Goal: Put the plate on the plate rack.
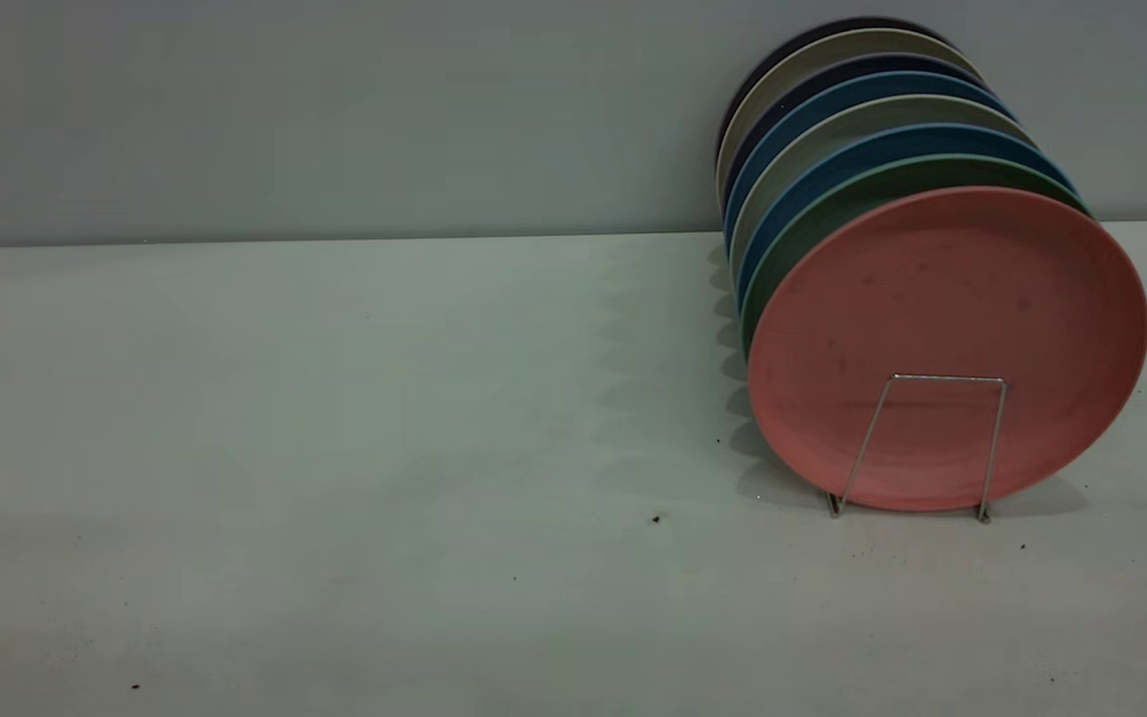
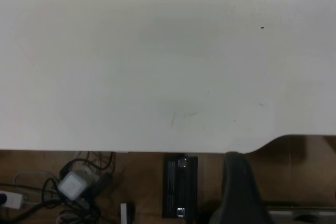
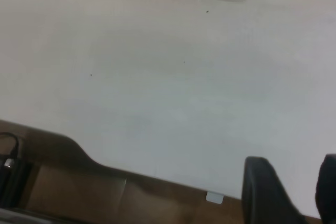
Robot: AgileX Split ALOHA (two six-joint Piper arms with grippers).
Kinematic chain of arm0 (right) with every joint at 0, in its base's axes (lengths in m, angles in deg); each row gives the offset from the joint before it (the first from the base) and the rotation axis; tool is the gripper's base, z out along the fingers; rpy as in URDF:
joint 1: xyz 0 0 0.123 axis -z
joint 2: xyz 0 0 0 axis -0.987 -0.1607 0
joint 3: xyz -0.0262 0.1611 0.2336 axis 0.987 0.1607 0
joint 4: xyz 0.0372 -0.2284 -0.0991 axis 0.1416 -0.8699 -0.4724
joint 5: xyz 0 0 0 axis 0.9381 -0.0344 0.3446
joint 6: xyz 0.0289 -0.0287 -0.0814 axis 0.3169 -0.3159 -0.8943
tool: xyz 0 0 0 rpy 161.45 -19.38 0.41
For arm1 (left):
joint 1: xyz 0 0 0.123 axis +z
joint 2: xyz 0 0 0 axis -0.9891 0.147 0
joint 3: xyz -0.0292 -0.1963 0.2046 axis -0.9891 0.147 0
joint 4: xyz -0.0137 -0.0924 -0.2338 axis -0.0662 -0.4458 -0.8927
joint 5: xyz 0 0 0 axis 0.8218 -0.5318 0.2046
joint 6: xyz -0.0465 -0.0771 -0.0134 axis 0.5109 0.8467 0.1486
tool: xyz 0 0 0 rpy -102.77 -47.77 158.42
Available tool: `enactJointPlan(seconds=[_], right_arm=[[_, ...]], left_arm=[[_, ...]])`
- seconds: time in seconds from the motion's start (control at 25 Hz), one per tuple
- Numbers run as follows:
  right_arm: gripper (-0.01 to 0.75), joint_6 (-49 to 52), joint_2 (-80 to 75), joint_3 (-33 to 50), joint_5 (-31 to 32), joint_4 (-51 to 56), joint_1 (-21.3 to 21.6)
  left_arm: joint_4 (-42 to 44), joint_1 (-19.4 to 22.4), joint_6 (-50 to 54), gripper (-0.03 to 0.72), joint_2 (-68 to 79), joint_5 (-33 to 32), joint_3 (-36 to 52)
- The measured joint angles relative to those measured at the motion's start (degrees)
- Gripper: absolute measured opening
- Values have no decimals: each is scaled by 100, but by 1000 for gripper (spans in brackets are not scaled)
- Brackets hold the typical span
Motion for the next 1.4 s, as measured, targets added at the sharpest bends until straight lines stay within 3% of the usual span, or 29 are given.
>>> enactJointPlan(seconds=[0.36, 0.84, 1.4], right_arm=[[263, 6, 0, 0, 0, 0, 0], [263, 6, 1052, 2, 21, 5, -97], [263, 6, 1572, 2, 66, 58, -244]], left_arm=[[4, 0, 10, 466, -53, 0, 0], [4, -18, 16, 466, -1637, -74, 0], [7, -449, 16, 466, -1970, -119, 0]])
